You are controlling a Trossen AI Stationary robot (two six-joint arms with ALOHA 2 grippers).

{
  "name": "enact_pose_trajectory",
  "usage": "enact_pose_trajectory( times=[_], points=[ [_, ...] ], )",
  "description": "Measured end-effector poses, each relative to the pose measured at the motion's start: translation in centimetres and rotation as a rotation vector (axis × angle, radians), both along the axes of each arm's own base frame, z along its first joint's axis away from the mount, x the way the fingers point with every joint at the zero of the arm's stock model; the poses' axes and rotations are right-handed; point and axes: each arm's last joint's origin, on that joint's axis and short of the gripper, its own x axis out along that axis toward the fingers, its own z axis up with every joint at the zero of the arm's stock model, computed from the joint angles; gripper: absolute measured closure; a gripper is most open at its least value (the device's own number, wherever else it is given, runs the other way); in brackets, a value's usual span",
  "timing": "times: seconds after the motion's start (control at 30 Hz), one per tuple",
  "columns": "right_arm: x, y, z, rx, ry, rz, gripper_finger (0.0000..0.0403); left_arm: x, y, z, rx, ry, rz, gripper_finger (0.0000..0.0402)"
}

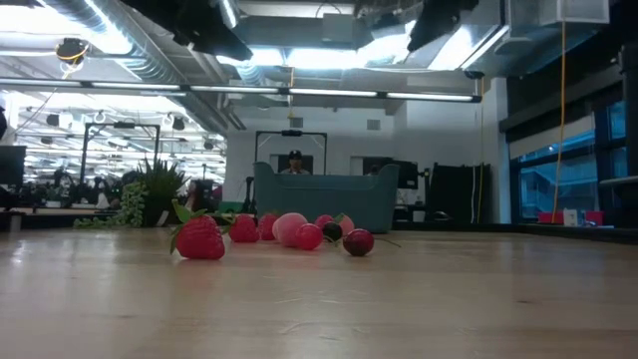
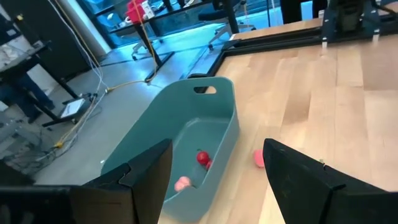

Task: Pick and placing Produce into tupperware
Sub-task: Put the strawberry into the blue bin

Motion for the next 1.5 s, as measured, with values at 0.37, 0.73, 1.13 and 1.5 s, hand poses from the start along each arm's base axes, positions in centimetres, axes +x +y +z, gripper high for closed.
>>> enact_pose_trajectory(
  times=[0.37, 0.73, 1.13, 1.5],
  points=[
    [1.1, 0.0, -7.8, -0.001, -0.099, 0.001, 0.0205, 0.0, 0.0, 0.0, -0.078, -0.052, 0.03, 0.0157],
    [3.2, 0.0, -10.8, 0.05, -0.297, -0.045, 0.0205, 0.0, 0.0, 0.0, -0.079, -0.05, 0.03, 0.0157],
    [5.3, -0.1, -12.9, -0.027, -0.295, 0.018, 0.0205, 0.0, 0.0, 0.0, -0.078, -0.049, 0.03, 0.0157],
    [6.1, -0.3, -12.2, -0.071, -0.407, 0.041, 0.0205, 0.0, 0.0, 0.0, -0.078, -0.049, 0.03, 0.0157]
  ],
)
